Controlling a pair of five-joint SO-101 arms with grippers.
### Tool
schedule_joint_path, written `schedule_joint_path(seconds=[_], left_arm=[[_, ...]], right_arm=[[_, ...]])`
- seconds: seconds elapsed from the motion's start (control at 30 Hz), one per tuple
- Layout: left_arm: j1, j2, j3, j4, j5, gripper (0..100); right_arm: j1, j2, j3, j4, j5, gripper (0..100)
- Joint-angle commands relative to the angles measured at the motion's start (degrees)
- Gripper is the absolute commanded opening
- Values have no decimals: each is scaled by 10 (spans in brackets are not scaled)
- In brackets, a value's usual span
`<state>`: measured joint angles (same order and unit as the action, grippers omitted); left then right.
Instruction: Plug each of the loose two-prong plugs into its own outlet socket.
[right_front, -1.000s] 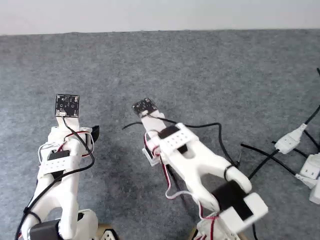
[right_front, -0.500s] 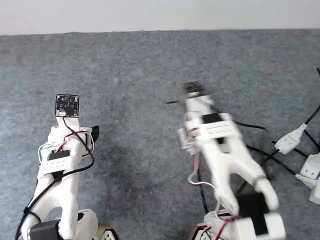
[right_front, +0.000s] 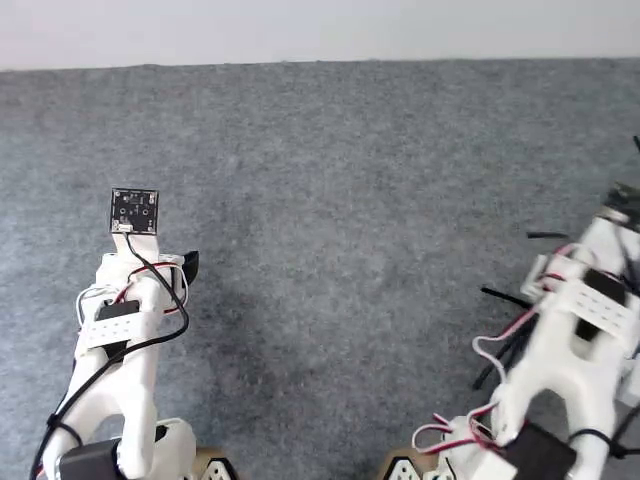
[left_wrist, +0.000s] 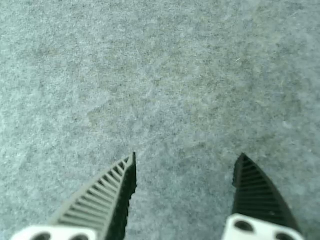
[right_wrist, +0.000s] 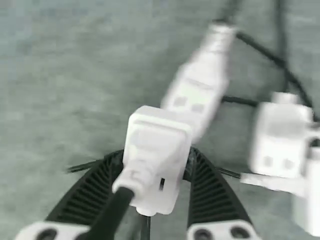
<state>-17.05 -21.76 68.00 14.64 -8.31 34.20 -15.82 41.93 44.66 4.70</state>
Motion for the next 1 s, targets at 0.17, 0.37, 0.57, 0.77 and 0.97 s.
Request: schedule_joint_path(seconds=[0.17, 0.37, 0.57, 0.77, 0.97], left_arm=[[23, -15, 0, -14, -5, 295], [19, -42, 4, -12, -4, 295], [18, -170, 80, -10, -3, 295], [18, -341, 148, 69, -3, 295], [-19, -522, 156, 234, -3, 295]], right_arm=[[58, 41, -11, -20, 56, 225], [54, -84, -8, 44, 46, 201], [-9, -261, -4, 167, 40, 199], [-75, -394, 103, 170, 30, 199], [-87, -551, 270, 89, 30, 198]])
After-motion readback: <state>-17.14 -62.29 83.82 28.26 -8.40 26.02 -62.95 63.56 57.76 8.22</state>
